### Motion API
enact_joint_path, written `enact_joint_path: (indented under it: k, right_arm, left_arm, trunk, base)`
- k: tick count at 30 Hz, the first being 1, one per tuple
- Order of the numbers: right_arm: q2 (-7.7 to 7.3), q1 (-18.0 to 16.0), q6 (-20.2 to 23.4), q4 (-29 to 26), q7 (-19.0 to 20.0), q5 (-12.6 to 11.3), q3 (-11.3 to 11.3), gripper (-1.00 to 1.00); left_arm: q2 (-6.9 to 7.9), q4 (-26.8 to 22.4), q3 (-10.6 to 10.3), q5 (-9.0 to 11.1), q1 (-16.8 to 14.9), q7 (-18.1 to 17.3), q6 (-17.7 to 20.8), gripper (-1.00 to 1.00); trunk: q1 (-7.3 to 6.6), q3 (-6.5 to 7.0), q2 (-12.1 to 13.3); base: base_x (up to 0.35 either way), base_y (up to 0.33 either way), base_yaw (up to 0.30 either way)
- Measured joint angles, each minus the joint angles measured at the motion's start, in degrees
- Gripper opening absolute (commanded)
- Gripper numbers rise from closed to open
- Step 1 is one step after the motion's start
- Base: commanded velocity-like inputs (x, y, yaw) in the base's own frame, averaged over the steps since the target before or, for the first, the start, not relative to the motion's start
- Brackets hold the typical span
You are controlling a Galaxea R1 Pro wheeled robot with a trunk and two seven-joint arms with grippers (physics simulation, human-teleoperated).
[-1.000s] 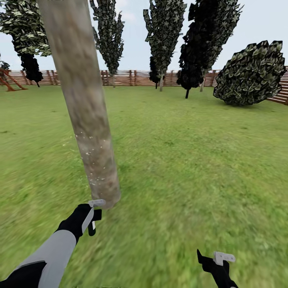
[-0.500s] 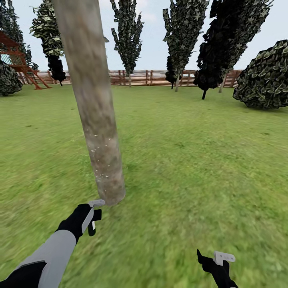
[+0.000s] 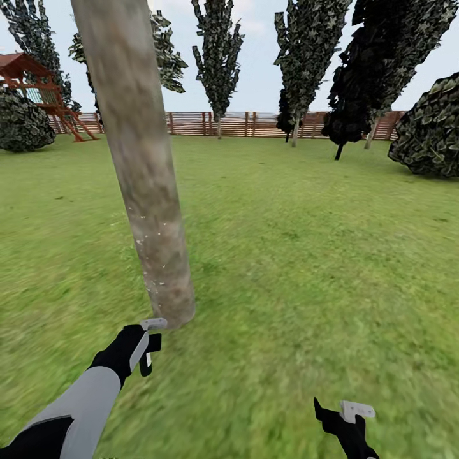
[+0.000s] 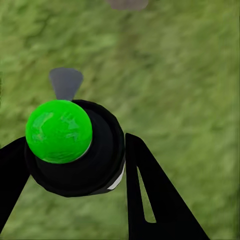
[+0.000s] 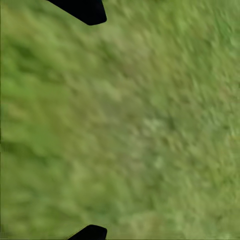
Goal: In the garden, pick up the pesticide atomizer on the floor and spray pesticide onto both trees until each tree trunk is fully covered.
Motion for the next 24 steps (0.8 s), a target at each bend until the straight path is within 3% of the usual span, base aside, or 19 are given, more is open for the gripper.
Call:
enact_joint_path:
  k: [16, 24]
  right_arm:
    - [0.00, 0.0, 0.0, 0.0, 0.0, 0.0, 0.0, 1.00]
    - [0.00, 0.0, 0.0, 0.0, 0.0, 0.0, 0.0, 1.00]
  left_arm:
    - [0.00, 0.0, 0.0, -0.1, 0.0, 0.0, -0.1, -1.00]
    - [0.07, 0.0, 0.1, 0.0, 0.0, 0.0, -0.1, -1.00]
  trunk:
    - [0.00, 0.00, 0.0]
    - [0.00, 0.00, 0.0]
  base:
    - [0.122, -0.267, 0.276]
    - [0.001, -0.271, 0.033]
